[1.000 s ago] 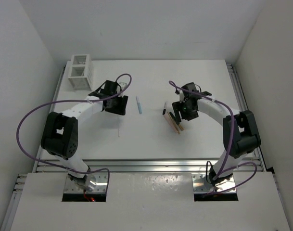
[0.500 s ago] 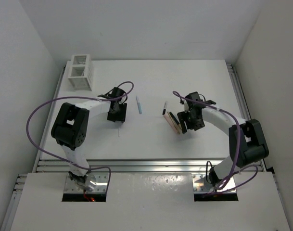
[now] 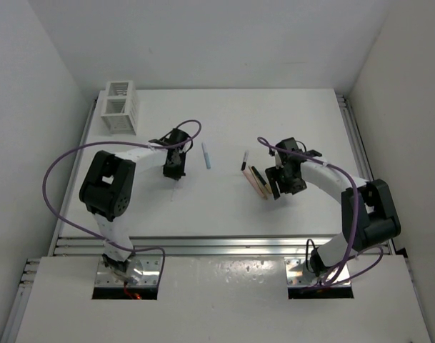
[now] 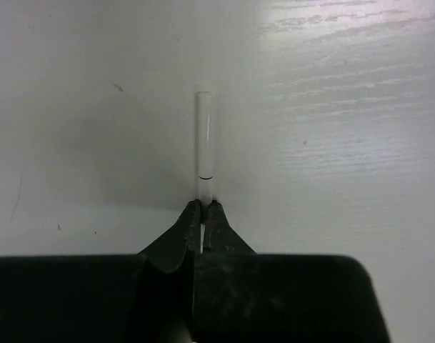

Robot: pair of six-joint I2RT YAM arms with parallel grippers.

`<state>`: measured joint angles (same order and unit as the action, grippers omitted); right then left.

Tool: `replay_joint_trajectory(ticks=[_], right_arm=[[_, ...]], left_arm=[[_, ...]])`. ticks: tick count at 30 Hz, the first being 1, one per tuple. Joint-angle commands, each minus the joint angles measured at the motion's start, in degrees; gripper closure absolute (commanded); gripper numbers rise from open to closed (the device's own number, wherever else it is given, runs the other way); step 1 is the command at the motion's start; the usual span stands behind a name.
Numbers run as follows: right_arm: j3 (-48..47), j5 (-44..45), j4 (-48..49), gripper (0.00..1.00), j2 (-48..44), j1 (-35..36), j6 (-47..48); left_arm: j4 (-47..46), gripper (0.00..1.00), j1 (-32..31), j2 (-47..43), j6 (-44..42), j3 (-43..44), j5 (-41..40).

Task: Organize the makeup

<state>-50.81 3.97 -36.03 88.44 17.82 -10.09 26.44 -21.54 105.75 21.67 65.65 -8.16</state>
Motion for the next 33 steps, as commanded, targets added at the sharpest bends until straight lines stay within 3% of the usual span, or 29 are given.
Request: replay_joint_trajectory(ticks=[1, 5, 9, 13, 17, 24, 33], right_arm=[[-1.58, 0.87, 1.49, 0.33, -1.7, 0.2, 1.12], [-2.37, 0.87, 4.48, 0.33, -1.52, 0.37, 1.65], [-3.42, -0.36, 8.68, 0.33, -0.64, 0.37, 1.56], [-5.79, -2.29, 10.28, 0.33, 1.64, 0.37, 1.47], [-10.79, -3.7, 10.63, 0.33, 6.29, 0.46, 1.91], [-22.74, -3.53, 6.94, 0.33, 12.89, 0.28, 5.16], [-23.64, -3.27, 5.71, 0.34, 13.51, 0.37, 2.8]], left_arm=[[1.33, 1.0, 2.72, 1.39, -2.93, 5.69, -1.69], [0.11, 1.0, 7.12, -0.98, -9.96, 16.16, -0.98], [-8.22, 1.0, 13.97, -3.44, -18.58, 24.95, -0.45], [-24.03, 1.0, 21.79, -4.86, -24.65, 27.52, 2.44], [-43.7, 1.0, 28.82, -2.86, -27.55, 24.79, 7.71], [-54.55, 1.0, 32.61, 5.59, -30.02, 26.63, 14.56], [-55.26, 1.0, 35.25, 13.95, -27.56, 31.47, 20.73]])
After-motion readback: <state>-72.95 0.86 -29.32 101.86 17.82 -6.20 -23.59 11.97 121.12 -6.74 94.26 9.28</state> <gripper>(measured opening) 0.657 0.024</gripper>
